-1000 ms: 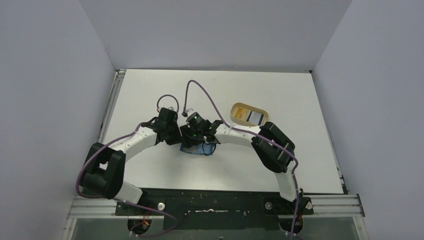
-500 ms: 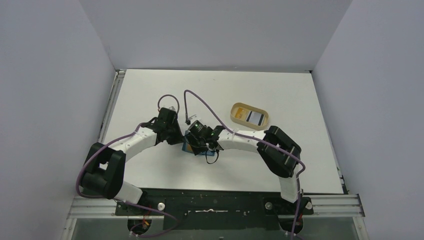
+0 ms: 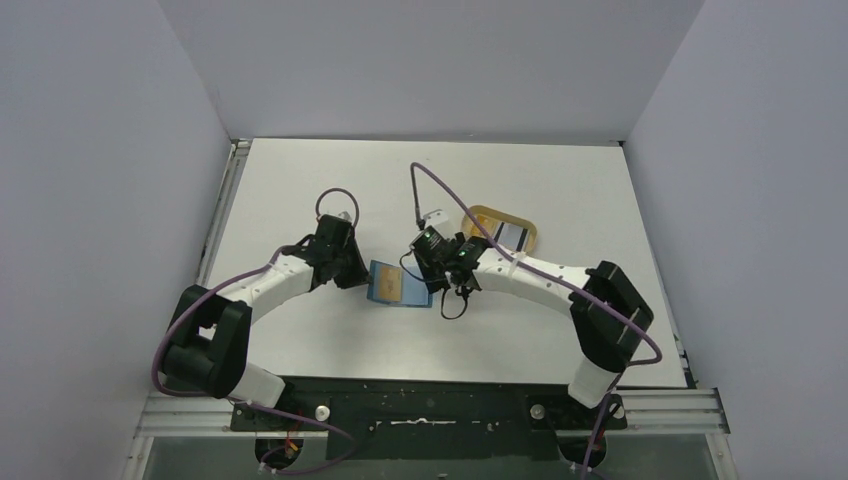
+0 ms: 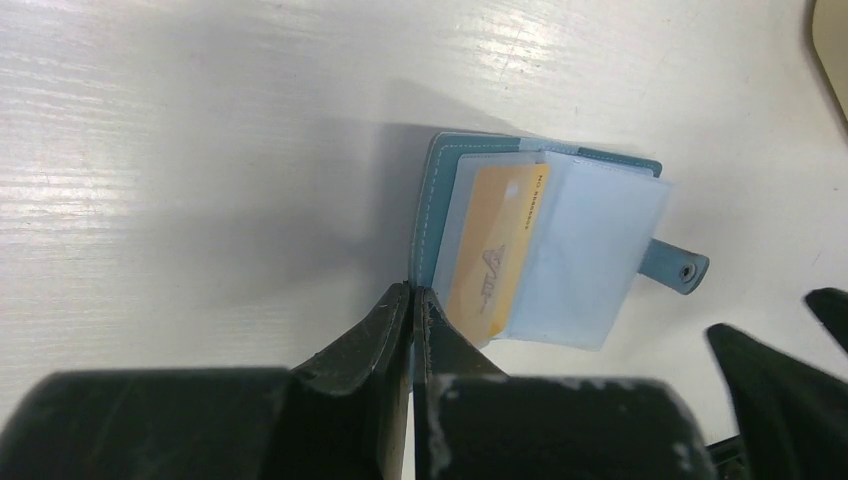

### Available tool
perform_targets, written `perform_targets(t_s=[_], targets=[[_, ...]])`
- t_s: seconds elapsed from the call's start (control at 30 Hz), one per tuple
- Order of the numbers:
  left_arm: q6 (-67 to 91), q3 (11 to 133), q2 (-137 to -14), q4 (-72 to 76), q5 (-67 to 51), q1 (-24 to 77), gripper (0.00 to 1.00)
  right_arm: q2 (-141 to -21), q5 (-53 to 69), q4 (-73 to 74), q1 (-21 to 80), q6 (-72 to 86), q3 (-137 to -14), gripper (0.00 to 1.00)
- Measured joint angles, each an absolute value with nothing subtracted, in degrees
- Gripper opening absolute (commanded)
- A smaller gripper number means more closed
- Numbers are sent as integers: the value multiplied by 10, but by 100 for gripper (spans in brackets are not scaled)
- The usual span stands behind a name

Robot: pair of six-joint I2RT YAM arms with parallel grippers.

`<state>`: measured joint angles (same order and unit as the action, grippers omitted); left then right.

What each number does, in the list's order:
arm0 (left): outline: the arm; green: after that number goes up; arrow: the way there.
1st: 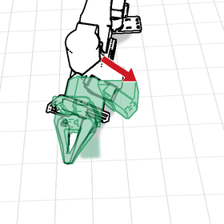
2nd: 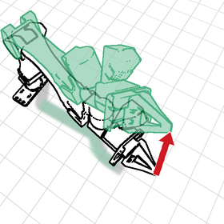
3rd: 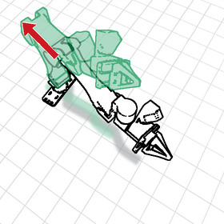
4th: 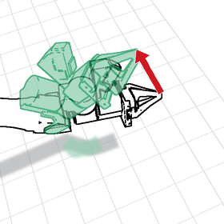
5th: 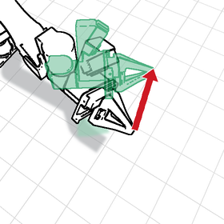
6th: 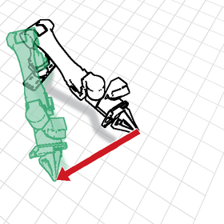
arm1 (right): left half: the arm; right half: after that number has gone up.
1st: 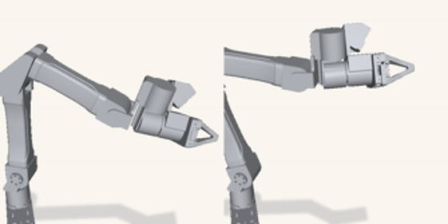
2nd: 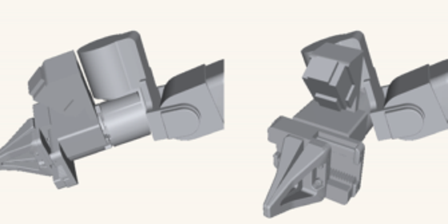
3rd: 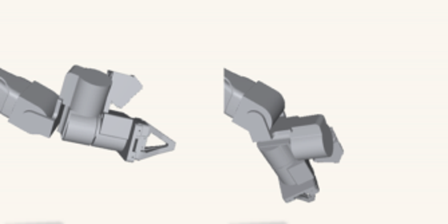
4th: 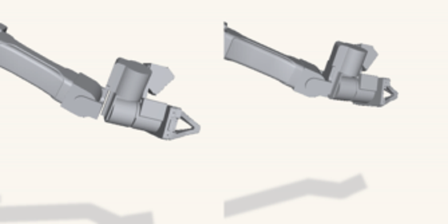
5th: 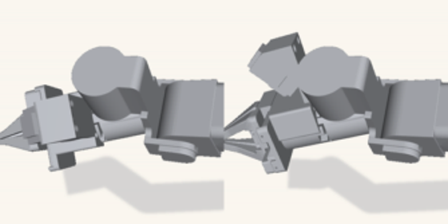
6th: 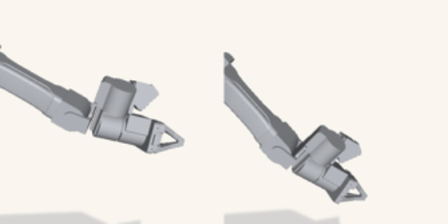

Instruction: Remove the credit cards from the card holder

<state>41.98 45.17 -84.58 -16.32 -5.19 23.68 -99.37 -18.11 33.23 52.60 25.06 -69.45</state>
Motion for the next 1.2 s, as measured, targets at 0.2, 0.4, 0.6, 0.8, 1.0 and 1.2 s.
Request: perform_targets(t_s=[0.2,0.4,0.6,0.8,1.0,1.2], targets=[[420,445,-846,-159,-52,236,0,-933,-186,358,476,255,-670,60],[424,430,-857,-131,-51,236,0,-870,-54,276,474,234,-670,65],[435,421,-895,-103,-46,237,0,-936,125,127,449,279,-671,62],[447,416,-904,-66,-46,239,0,-1050,177,95,445,318,-670,61],[454,415,-912,-41,-46,239,0,-1077,182,96,445,338,-670,61],[458,415,-915,-35,-48,239,0,-1077,185,68,445,358,-655,61]])
